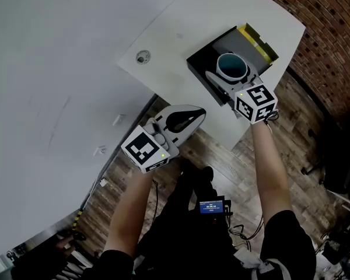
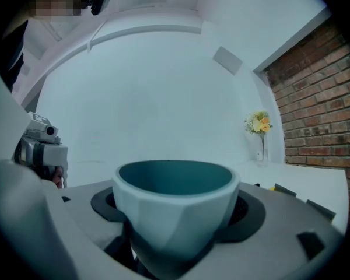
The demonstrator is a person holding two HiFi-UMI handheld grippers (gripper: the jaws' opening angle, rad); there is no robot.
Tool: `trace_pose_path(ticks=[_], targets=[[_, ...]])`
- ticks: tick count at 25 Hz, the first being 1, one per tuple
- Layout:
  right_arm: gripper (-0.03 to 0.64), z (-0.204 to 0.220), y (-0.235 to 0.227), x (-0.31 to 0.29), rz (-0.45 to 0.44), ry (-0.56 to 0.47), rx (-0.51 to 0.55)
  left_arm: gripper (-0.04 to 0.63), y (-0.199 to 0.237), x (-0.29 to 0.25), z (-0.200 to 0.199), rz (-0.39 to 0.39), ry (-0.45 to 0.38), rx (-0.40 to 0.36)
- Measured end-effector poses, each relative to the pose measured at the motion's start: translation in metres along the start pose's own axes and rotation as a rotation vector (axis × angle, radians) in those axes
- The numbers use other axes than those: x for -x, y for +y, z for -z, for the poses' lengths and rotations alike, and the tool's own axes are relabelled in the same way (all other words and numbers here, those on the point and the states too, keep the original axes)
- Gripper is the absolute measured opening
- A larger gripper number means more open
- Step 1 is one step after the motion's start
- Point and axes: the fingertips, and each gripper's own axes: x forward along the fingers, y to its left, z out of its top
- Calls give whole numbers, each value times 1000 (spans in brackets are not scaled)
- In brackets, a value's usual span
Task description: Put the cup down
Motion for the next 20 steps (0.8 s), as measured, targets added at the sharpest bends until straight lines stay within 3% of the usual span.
trace_pose_path(ticks=[20], targets=[[410,8,9,4,35,-35,151,8,1,20,2,-28,13,-1]])
